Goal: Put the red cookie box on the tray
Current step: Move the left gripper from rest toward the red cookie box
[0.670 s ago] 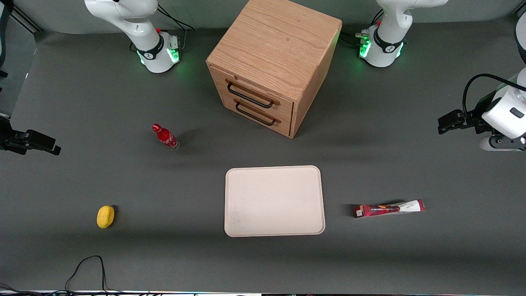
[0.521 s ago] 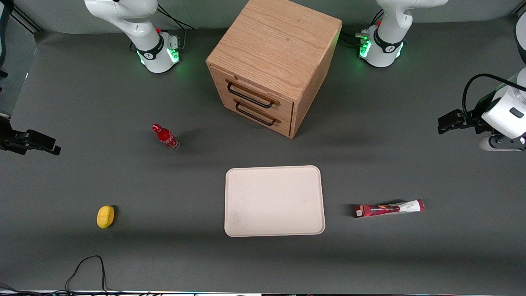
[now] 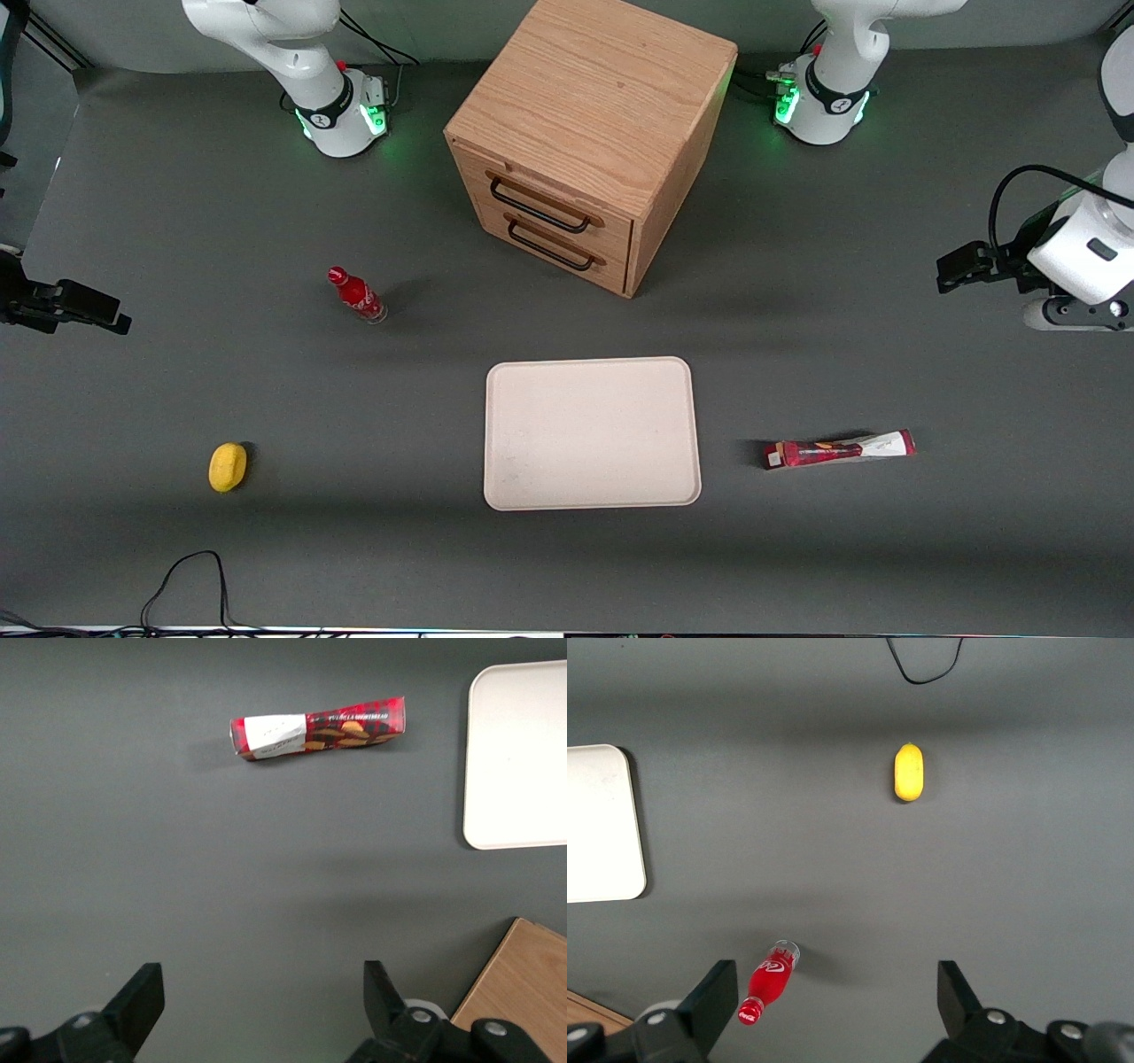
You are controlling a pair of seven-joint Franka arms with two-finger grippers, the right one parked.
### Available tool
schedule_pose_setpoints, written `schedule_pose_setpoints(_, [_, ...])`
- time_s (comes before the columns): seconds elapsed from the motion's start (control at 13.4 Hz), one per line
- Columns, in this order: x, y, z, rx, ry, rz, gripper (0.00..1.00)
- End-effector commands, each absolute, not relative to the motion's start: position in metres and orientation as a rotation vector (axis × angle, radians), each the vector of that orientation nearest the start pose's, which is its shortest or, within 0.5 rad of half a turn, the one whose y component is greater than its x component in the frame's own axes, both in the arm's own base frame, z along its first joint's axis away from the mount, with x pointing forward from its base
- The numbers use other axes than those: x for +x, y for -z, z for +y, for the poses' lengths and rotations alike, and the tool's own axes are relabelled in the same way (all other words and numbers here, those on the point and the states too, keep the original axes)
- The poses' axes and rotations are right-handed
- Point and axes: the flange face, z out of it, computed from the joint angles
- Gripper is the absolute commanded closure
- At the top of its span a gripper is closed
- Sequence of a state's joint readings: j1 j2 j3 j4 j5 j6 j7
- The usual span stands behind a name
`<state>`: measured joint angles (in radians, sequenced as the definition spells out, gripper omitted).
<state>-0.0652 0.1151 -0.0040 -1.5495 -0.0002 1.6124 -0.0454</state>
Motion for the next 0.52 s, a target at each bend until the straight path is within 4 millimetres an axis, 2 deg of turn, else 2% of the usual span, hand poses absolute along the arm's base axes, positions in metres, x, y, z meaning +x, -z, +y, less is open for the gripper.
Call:
schedule_pose_setpoints(0.0, [0.635, -0.566, -0.075, -3.144, -0.056, -0.015, 0.0])
schedule_pose_setpoints(0.15, [0.664, -0.549, -0.099, -3.141, -0.063, -0.002, 0.0])
schedule_pose_setpoints(0.3, [0.693, -0.533, -0.107, -3.147, -0.031, 0.006, 0.0])
schedule_pose_setpoints(0.45, [0.711, -0.514, -0.112, -3.149, -0.019, -0.014, 0.0])
